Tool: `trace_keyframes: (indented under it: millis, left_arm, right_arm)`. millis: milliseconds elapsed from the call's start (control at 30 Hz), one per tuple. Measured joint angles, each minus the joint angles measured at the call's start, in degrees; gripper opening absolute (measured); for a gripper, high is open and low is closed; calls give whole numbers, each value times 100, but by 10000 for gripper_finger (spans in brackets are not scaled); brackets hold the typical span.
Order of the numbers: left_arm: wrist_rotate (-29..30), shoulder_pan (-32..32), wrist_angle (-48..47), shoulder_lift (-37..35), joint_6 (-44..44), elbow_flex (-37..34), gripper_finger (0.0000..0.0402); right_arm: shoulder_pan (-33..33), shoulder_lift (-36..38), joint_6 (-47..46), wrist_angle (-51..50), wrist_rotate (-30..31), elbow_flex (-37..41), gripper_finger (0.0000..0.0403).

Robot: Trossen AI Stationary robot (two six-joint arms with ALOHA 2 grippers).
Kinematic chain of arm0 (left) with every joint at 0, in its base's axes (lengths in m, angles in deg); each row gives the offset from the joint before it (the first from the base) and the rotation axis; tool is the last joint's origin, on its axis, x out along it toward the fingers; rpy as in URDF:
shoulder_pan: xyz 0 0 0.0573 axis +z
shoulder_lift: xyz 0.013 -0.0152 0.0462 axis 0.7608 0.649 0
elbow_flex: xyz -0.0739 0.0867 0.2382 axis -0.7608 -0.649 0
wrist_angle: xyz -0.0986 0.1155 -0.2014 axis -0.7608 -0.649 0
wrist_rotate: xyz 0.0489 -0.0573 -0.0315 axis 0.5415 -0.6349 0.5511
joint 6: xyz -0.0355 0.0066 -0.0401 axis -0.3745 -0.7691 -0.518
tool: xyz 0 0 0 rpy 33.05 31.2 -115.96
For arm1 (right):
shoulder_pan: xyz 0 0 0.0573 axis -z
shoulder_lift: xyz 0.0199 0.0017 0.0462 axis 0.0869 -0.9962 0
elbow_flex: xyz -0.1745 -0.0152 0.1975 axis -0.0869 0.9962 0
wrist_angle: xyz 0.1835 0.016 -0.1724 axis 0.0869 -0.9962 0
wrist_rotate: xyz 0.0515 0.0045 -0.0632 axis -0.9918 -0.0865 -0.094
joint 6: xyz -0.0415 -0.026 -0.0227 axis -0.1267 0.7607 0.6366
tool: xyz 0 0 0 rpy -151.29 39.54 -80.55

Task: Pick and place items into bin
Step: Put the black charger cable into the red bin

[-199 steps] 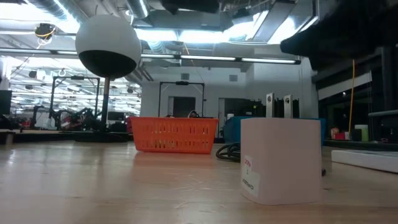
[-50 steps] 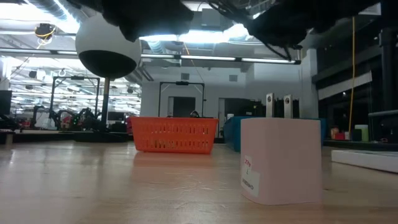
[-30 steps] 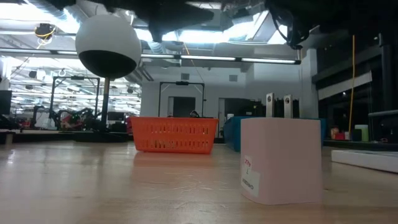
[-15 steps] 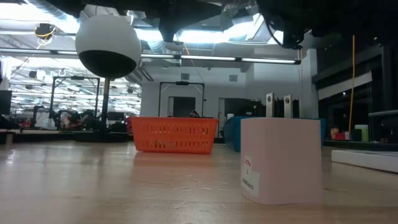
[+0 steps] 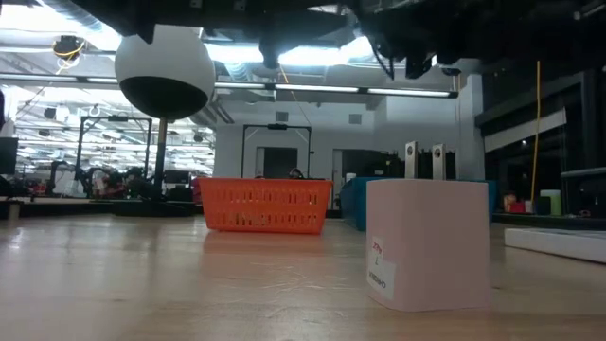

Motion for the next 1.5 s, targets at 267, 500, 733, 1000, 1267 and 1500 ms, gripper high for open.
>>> trace_keyframes:
  millis: [267, 500, 733, 1000, 1267, 1500]
  left_arm:
    - [-571, 306, 97, 0, 106, 0, 185]
    - [-834, 535, 149, 0, 299, 0, 185]
    - [-1305, 731, 310, 2, 374, 4, 184]
    - [-1769, 955, 247, 2, 461, 109, 160]
    - [-1782, 1042, 99, 2, 874, 119, 40]
    - [-1763, 1059, -8, -5, 1092, 124, 14]
  right_arm:
    - [278, -54, -37, 25, -225, 0, 12]
    - [437, -54, -50, 27, -263, 0, 12]
    - [571, -51, -52, 49, -290, -7, 12]
    - [607, -50, -37, 14, -283, -7, 12]
    - [609, -51, 7, -37, -257, -2, 16]
    - [613, -54, 24, -43, -241, 2, 26]
